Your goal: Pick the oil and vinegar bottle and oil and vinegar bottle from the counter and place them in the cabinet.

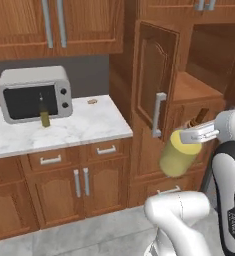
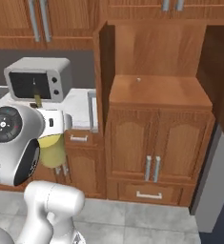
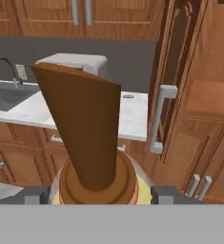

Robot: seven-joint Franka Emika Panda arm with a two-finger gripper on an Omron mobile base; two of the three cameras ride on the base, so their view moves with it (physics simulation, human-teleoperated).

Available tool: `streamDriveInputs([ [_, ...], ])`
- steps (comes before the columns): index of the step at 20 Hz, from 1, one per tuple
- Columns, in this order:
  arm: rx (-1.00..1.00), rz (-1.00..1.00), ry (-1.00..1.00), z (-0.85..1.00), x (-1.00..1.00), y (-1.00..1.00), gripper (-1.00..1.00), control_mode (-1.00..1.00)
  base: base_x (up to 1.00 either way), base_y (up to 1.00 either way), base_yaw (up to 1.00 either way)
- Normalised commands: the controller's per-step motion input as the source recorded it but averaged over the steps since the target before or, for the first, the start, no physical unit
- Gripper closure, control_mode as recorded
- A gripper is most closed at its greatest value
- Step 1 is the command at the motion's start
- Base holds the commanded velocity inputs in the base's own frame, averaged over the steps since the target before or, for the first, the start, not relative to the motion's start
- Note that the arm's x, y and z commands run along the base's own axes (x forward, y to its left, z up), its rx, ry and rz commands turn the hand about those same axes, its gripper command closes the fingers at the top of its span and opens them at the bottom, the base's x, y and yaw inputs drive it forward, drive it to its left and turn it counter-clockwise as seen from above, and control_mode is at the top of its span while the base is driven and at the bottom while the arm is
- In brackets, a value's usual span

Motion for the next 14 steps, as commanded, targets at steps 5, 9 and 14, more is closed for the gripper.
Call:
streamDriveInputs([
  [5,0.00,0.00,0.00,0.00,0.00,0.00,1.00,1.00,0.18,-0.98,-0.06],
  [9,0.00,0.00,0.00,0.00,0.00,0.00,1.00,1.00,0.28,-0.98,-0.04],
  [14,0.00,0.00,0.00,0.00,0.00,0.00,1.00,1.00,0.45,-0.81,-0.02],
])
